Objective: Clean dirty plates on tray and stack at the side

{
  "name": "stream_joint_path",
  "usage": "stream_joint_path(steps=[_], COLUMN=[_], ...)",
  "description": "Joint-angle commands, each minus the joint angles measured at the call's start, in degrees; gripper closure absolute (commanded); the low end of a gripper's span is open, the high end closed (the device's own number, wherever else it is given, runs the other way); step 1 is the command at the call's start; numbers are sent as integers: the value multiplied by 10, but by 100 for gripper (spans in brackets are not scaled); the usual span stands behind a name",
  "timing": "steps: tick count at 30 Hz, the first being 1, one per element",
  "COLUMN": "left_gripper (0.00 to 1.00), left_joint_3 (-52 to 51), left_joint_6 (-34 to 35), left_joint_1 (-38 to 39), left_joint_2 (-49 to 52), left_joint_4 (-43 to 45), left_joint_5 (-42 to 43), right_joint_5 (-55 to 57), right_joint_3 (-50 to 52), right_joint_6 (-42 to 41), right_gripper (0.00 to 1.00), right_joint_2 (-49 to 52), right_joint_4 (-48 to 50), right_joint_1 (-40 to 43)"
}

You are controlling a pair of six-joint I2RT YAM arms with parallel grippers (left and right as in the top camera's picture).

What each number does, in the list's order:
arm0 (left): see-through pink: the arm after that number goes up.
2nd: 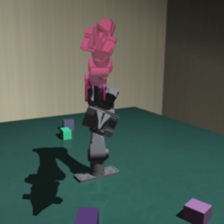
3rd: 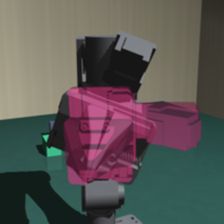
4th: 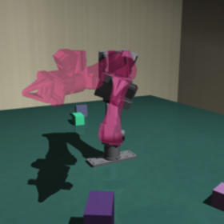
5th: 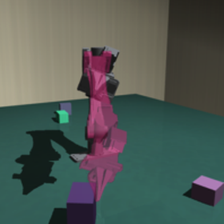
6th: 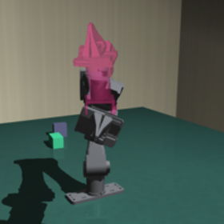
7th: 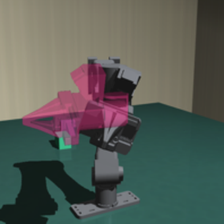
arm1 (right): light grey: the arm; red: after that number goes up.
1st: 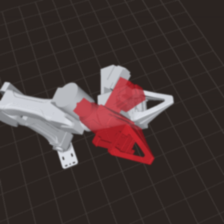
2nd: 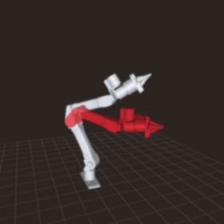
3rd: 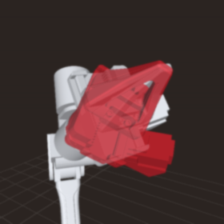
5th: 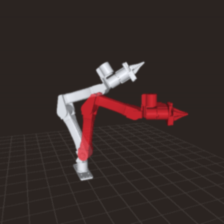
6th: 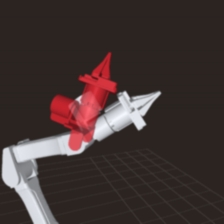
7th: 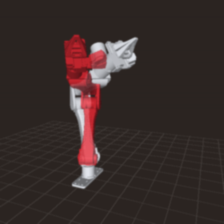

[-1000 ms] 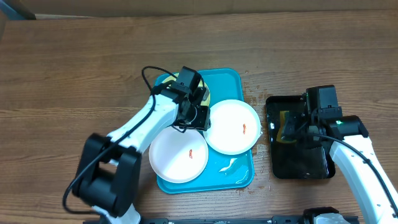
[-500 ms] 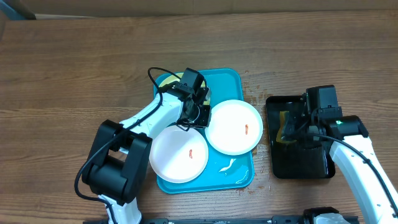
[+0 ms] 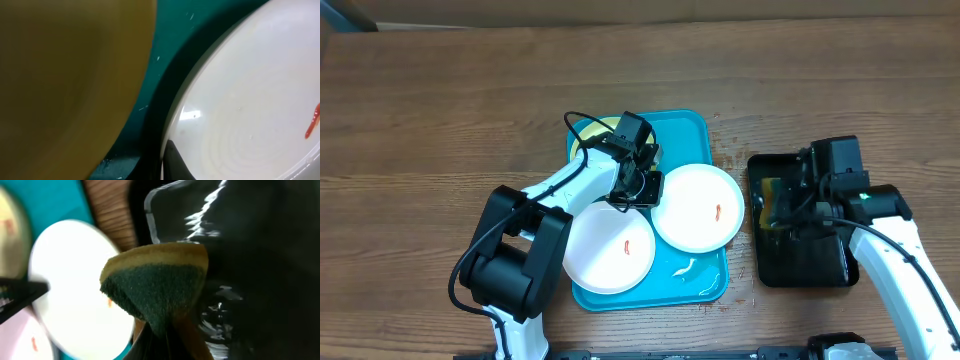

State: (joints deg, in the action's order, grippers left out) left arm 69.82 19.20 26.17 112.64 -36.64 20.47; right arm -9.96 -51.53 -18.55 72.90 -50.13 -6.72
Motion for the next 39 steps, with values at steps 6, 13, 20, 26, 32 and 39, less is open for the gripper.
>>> stream_joint_path(steps=[6, 13, 20, 26, 32, 39], left_gripper=[96, 96, 96, 96, 96, 96], left_joint_3=[-3, -3, -3, -3, -3, -3], left_joint_6=[57, 83, 83, 83, 86, 87], left_joint_1=[4, 4, 5, 4, 4, 4], left_joint_2=[26, 26, 26, 26, 26, 26], left_joint_4=[-19, -23, -22, -23, -29, -47], left_joint_5=[-58, -52, -52, -57, -72, -100], right_joint_5=[-63, 0, 30, 109, 196, 200], right_joint_3=[-32, -32, -32, -32, -32, -37], right_joint_6=[-28, -144, -144, -161, -218, -222], right_gripper=[96, 96, 96, 96, 96, 96], right_joint_2=[-1, 74, 196, 259, 267, 266], right_joint_4=[51, 125, 180, 171, 117, 83], right_joint_1=[-121, -211, -228, -228, -201, -129])
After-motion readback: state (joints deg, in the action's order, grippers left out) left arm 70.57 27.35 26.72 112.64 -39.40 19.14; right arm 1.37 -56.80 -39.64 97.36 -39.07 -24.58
